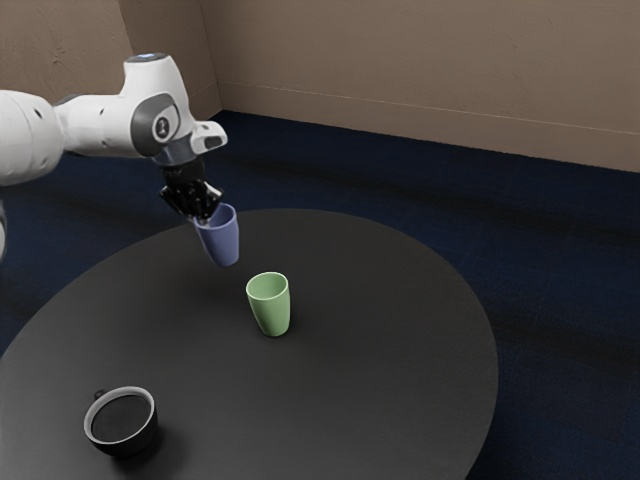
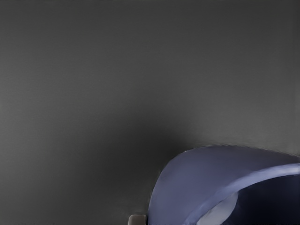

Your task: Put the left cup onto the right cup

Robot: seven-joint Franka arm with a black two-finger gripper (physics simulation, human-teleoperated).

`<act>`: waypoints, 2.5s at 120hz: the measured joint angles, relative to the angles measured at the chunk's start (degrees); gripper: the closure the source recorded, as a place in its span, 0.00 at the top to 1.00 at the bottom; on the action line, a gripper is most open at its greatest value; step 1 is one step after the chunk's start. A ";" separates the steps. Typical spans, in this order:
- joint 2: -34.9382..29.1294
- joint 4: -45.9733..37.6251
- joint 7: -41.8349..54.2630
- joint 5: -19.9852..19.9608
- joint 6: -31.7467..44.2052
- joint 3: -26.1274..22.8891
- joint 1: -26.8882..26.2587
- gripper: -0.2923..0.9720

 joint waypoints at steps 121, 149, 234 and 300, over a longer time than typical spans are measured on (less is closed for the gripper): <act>-1.26 -0.06 -13.99 1.28 -9.61 -10.00 -0.46 0.15; -0.12 -0.12 -15.69 1.34 -8.35 -10.06 -0.41 0.15; -5.83 -0.44 -17.31 3.86 -7.11 -8.87 -2.78 0.73; -22.28 -8.86 -12.98 12.46 -10.97 -7.33 -7.18 0.77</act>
